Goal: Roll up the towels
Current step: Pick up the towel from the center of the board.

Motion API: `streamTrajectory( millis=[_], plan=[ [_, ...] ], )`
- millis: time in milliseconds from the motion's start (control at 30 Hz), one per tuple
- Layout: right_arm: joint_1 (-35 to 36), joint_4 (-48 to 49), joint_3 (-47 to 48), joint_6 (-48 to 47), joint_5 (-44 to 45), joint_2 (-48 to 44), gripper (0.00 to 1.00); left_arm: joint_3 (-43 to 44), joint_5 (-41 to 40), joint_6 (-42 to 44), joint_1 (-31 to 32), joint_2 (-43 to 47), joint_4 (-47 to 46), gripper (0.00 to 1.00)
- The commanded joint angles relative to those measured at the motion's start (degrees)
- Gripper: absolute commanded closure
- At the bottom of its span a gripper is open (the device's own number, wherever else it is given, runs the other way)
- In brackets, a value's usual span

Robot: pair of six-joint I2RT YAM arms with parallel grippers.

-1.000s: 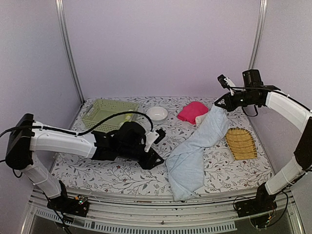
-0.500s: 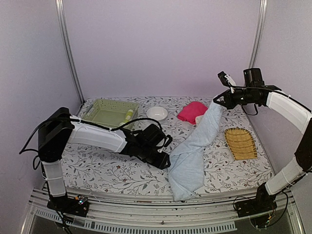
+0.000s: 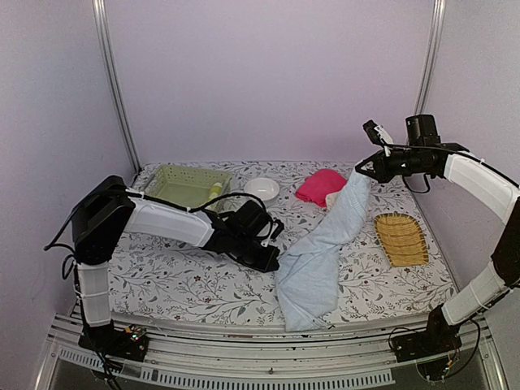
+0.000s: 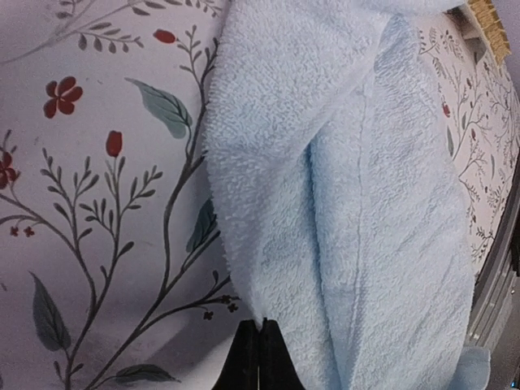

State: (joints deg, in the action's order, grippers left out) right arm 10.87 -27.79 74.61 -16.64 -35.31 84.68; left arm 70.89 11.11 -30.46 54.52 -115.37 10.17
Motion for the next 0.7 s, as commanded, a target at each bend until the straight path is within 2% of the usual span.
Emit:
streamTrajectory(
  millis=[0,67,167,267,333,467,567,667],
  plan=[
    [0.1,-0.4,4.3,0.5,-1.1,-0.9,0.93,1.8,-4.0,5.4,-1.9,7.6,1.0,1.00],
    [-0.1,-1.9,7.8,0.4,-1.5,-1.6,0.93,2.4,-12.1,9.2,-2.7,13.7,4.9,1.00],
    [-1.0,-2.3,14.1,1.6,-4.1,-3.9,0.93,5.0,-28.7,16.0,-3.1,25.5,10.9,1.00],
    [-2.0,-0.7,18.6,4.3,-7.8,-7.0,0.93,6.8,-37.9,21.6,-2.8,39.2,11.2,1.00],
    [-2.1,1.2,18.1,6.5,-8.1,-9.3,0.93,6.0,-39.1,22.0,-2.7,45.9,9.7,1.00],
    [-2.1,0.1,10.6,6.8,-9.5,-11.6,0.93,-2.8,-32.9,18.0,-2.3,54.3,9.3,1.00],
    [-2.1,-3.4,5.8,4.6,-15.5,-13.0,0.90,-7.8,-28.4,15.7,0.2,55.5,12.7,1.00],
    [-2.1,-5.6,1.7,3.1,-23.7,-15.4,0.87,-6.9,-29.6,16.4,5.5,55.5,17.0,1.00]
  ],
)
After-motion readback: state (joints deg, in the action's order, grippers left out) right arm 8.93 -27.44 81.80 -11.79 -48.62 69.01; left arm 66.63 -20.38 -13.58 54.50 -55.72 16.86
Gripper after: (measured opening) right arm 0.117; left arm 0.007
